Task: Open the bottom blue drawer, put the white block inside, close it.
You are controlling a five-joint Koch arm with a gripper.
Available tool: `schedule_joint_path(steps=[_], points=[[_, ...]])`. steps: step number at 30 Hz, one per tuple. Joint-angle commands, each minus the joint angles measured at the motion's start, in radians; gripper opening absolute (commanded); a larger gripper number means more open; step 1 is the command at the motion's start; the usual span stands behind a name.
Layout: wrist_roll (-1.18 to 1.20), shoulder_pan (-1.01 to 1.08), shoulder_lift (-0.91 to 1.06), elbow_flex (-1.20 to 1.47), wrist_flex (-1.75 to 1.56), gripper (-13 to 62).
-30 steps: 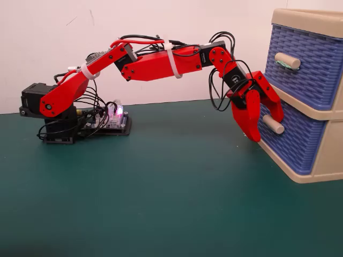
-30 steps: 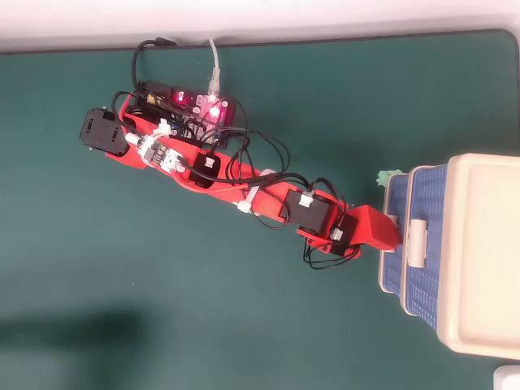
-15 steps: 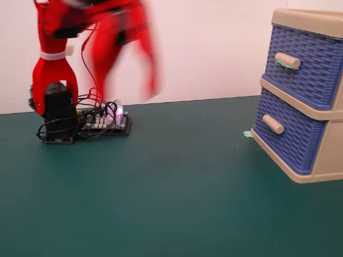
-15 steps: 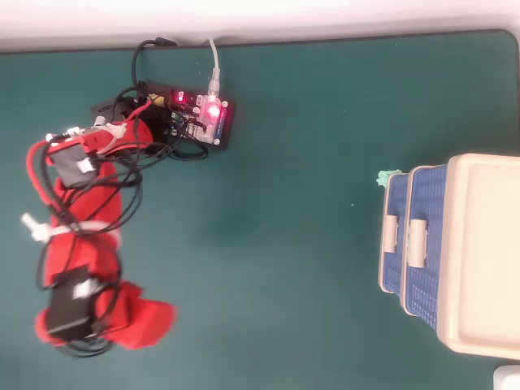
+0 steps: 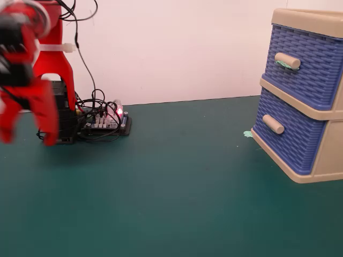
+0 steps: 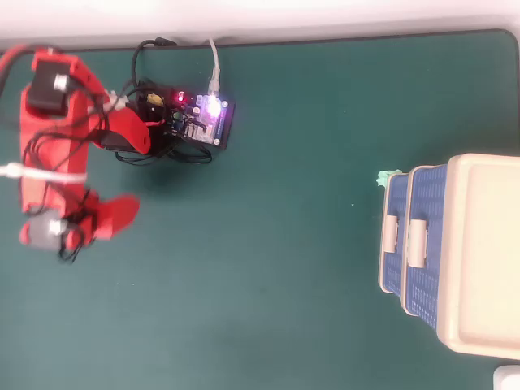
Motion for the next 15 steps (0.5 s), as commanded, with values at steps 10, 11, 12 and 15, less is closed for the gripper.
schedule_joint_path(steps=[10,11,12,15], points=[[0.003,-0.025,0.433,0.479,-0.028,34.2],[0.003,-0.025,0.433,0.479,0.000,34.3],[0.002,-0.025,0.433,0.480,0.005,34.2],[0.000,-0.021,0.431,0.477,0.003,34.4]])
